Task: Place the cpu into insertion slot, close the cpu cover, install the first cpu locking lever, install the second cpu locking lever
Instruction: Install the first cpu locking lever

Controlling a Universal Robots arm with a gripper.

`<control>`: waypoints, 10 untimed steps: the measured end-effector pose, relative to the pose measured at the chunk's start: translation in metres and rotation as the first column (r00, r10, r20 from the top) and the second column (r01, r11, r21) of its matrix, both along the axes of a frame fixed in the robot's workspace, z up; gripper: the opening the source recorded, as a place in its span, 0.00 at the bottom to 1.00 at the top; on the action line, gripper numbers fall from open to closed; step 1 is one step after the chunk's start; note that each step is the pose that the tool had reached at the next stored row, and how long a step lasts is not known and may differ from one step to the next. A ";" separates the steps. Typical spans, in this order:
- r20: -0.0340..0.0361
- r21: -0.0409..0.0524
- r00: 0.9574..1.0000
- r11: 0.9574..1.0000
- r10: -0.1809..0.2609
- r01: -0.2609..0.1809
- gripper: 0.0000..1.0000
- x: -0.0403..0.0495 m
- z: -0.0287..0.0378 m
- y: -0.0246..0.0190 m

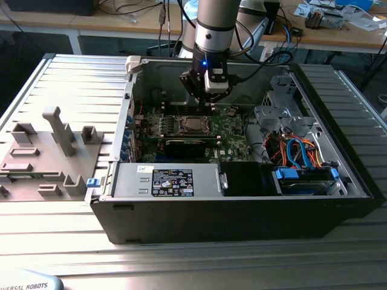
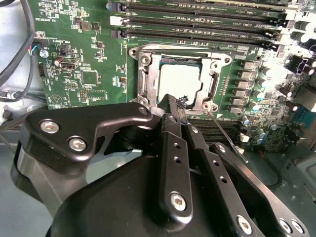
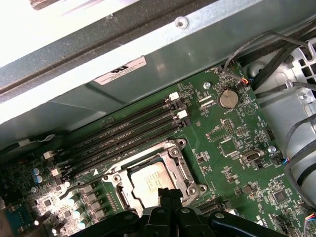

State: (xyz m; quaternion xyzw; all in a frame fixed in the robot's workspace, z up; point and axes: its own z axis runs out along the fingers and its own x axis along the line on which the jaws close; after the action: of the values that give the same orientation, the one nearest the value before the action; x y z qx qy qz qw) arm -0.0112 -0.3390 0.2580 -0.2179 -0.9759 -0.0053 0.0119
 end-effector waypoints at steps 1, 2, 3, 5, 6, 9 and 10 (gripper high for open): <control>0.000 0.000 1.000 1.000 0.001 -0.001 0.11 0.0000 0.0000 0.0000; 0.000 0.000 1.000 1.000 0.001 -0.001 0.11 0.0000 0.0000 0.0000; 0.000 0.000 1.000 1.000 0.002 -0.002 0.11 0.0000 0.0000 0.0000; 0.000 0.000 1.000 1.000 0.003 -0.003 0.11 0.0000 0.0000 0.0000; 0.000 0.000 1.000 1.000 0.003 -0.003 0.11 0.0000 0.0000 0.0000; 0.000 0.000 1.000 1.000 0.004 -0.004 0.11 0.0000 0.0000 0.0000; 0.000 0.000 1.000 1.000 0.005 -0.005 0.11 0.0000 0.0000 0.0000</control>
State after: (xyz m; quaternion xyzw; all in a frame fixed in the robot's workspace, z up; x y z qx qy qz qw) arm -0.0112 -0.3391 0.2580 -0.2155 -0.9764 -0.0052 0.0119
